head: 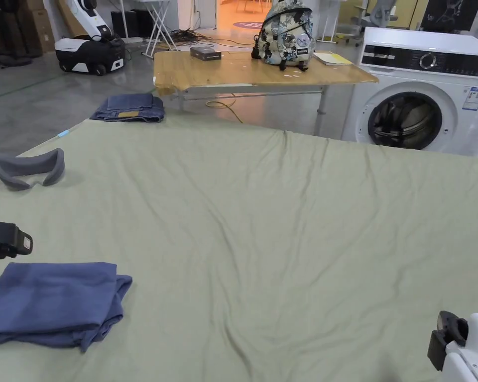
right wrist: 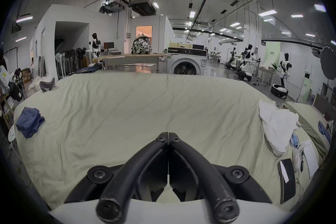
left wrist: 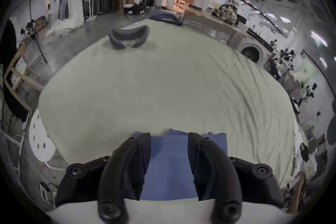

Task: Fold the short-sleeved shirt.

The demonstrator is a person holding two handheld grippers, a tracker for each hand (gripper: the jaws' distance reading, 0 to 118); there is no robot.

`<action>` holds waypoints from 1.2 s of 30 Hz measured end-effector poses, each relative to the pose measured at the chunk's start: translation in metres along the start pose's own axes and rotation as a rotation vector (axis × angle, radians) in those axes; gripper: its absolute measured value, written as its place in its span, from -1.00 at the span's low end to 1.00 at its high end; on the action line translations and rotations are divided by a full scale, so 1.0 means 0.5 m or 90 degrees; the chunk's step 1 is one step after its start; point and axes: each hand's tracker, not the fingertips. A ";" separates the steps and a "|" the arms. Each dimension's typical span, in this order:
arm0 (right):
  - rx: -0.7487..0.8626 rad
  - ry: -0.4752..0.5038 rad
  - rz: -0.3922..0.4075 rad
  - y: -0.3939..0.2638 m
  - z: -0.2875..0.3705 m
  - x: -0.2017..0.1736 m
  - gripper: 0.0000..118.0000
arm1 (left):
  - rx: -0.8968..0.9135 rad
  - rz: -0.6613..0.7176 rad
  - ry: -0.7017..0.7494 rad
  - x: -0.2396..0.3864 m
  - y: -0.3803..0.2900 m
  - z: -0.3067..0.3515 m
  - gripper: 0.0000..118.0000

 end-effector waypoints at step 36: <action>0.101 -0.036 -0.038 0.041 0.044 0.022 -1.00 | 0.397 -0.229 -0.120 0.686 -0.310 -0.015 -1.00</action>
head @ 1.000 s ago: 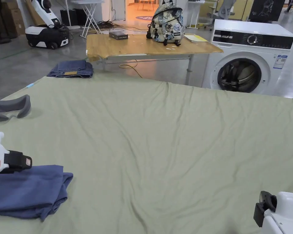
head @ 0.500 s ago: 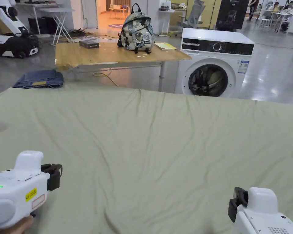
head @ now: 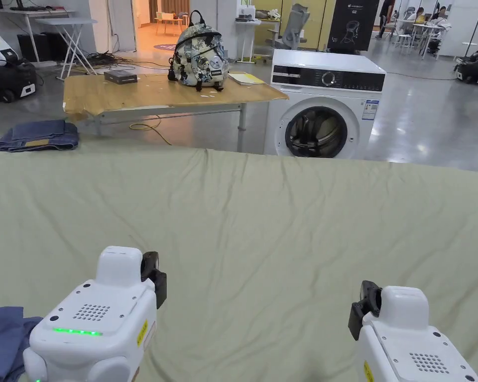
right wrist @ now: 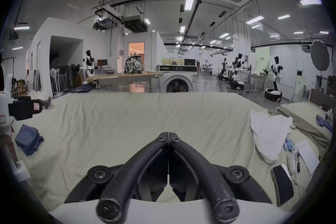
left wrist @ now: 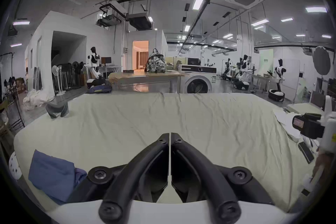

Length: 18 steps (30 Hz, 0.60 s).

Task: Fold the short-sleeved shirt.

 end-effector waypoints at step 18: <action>0.042 -0.004 0.001 0.021 0.002 -0.011 -1.00 | 0.073 -0.027 0.034 0.002 0.028 0.019 -1.00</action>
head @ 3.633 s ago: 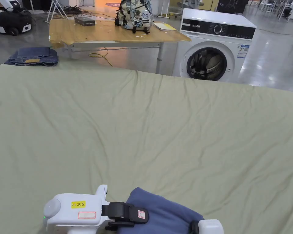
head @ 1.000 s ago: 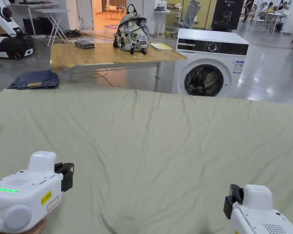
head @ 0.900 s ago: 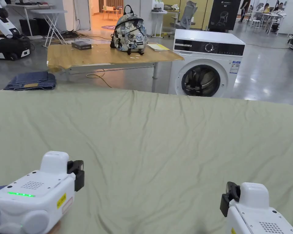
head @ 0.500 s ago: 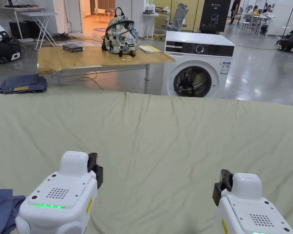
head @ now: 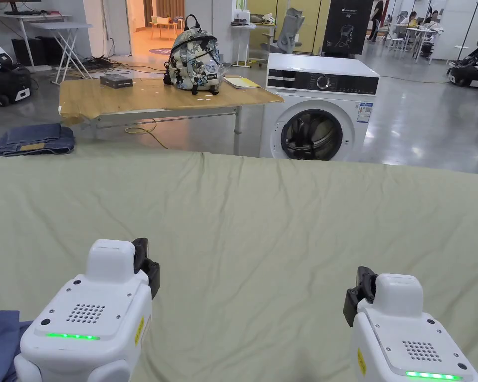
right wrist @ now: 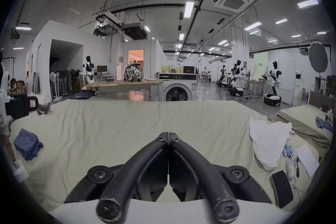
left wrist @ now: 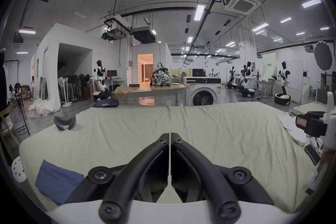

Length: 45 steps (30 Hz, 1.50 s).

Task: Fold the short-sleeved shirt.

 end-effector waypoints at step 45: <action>-0.006 -0.090 -0.038 0.036 -0.031 -0.008 0.62 | 0.021 -0.001 -0.001 -0.010 0.013 -0.011 0.39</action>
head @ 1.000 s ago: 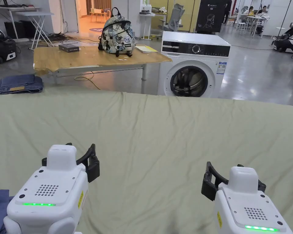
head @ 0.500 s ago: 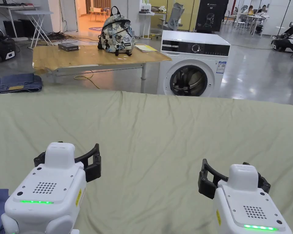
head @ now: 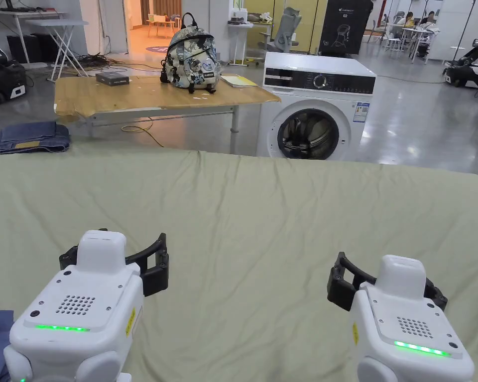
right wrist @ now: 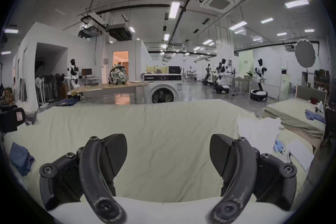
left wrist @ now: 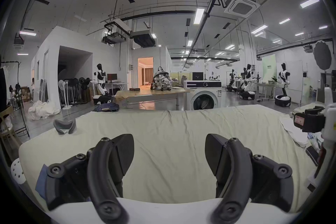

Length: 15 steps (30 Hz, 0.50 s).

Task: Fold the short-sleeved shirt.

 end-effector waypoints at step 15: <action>-0.061 -0.040 -0.054 0.017 -0.016 -0.002 0.62 | 0.033 -0.024 0.049 0.007 -0.003 -0.010 0.39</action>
